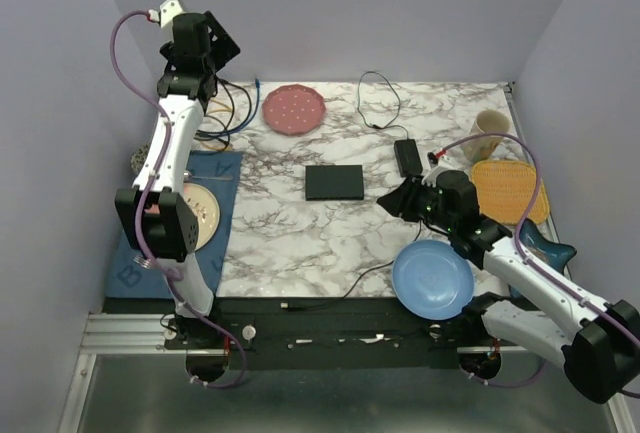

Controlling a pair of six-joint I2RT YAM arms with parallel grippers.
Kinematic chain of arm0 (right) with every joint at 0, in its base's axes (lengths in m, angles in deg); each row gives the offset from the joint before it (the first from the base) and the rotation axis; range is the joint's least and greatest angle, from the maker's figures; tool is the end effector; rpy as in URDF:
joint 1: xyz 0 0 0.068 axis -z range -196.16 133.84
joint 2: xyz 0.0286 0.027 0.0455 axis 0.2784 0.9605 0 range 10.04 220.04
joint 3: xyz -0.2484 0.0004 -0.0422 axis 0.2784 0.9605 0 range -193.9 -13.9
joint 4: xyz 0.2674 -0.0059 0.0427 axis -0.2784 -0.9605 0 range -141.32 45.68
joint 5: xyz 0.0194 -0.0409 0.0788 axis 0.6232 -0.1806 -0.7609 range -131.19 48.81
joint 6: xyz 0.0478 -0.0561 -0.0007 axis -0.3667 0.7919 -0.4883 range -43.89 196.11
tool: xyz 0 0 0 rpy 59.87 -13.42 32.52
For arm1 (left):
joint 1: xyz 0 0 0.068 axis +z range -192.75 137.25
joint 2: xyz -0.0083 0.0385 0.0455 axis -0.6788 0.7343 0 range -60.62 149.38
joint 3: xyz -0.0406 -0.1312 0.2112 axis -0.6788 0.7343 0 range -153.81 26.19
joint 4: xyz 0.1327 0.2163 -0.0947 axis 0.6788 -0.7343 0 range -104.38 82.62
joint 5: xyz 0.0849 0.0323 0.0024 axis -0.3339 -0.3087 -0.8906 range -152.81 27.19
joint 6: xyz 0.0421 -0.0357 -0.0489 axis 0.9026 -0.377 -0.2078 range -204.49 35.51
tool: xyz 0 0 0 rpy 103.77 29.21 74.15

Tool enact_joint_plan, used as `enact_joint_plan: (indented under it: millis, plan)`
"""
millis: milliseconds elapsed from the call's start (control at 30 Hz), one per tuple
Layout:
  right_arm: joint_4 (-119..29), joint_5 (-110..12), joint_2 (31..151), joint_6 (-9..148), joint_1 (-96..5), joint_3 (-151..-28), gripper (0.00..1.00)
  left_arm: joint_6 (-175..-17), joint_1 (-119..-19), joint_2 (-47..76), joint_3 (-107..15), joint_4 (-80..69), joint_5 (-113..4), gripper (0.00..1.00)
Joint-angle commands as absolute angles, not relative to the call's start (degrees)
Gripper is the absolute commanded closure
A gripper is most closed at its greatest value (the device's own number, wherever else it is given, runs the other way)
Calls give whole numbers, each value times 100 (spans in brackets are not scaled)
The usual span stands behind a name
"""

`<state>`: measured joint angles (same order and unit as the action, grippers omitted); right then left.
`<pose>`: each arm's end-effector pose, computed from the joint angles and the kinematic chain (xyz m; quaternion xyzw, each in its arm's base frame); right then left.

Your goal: Pull the plug from the switch port

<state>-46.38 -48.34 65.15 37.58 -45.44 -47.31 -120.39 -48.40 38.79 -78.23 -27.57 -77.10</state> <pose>0.2266 0.1359 0.2194 0.0335 0.8360 0.3475 0.4234 0.4369 -0.0279 0.3996 -0.2785 0.7412 -0.1214 0.5986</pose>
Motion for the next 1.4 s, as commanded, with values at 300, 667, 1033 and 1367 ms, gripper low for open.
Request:
enact_joint_plan:
  millis: [300, 667, 1033, 1367]
  plan:
    - [-4274, -4962, 7305, 4148, -4570, -5116, 57, -12439, -4819, 3582, -6884, -2725, -7433, 1]
    - [-4300, -5033, 8395, 3692, -4561, -5670, 60, -13799, -5911, 2112, -3159, -1751, -6778, 1]
    - [-4414, -4260, 9414, 3489, -4447, -6276, 95, -13661, -6464, 2471, -2751, -1099, -6677, 51]
    - [-4809, -4250, 10750, 3190, -3963, -7023, 100, -14206, -6446, 4299, -3444, -1293, -6458, 84]
